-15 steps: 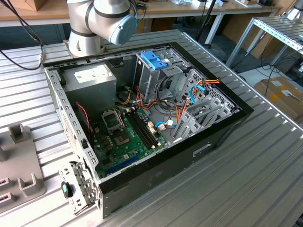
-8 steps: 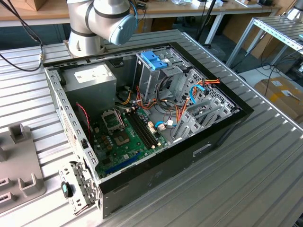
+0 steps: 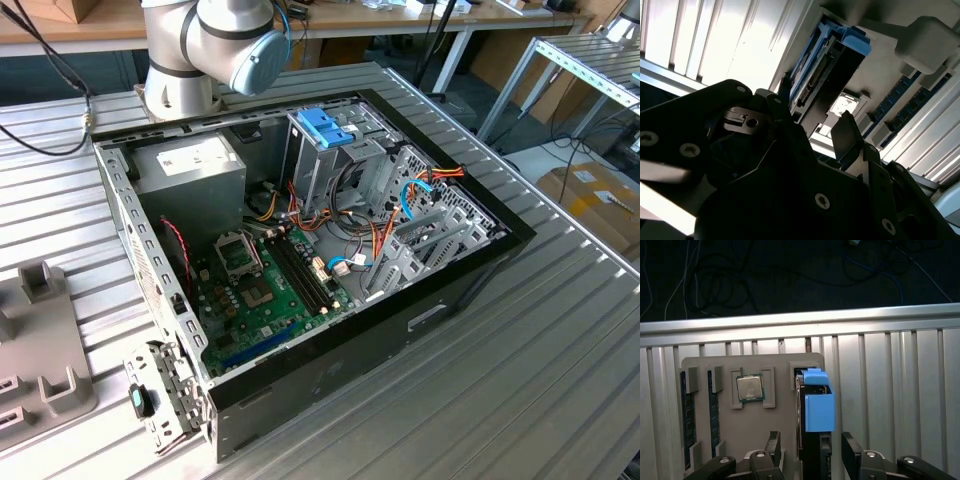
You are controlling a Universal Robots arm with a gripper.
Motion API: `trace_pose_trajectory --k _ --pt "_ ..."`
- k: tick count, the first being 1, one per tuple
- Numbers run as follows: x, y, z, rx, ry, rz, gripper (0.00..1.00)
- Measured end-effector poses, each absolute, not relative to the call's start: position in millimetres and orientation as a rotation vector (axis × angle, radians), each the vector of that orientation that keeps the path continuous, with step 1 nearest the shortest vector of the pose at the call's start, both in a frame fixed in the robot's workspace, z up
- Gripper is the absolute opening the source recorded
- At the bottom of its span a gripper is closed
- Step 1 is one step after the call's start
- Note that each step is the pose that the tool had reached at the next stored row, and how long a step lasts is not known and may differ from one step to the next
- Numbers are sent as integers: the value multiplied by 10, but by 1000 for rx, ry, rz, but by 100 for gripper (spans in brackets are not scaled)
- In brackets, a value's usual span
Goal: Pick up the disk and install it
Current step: 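Pick up the disk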
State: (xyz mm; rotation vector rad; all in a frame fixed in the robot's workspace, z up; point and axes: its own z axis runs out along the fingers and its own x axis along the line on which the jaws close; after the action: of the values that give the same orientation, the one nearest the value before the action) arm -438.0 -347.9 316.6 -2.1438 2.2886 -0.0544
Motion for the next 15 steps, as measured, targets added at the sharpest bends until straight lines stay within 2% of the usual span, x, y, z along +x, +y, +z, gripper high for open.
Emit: trace_pose_trajectory --k 15 --pt "-4380 -3479 3099 -2144 2289 -54 60"
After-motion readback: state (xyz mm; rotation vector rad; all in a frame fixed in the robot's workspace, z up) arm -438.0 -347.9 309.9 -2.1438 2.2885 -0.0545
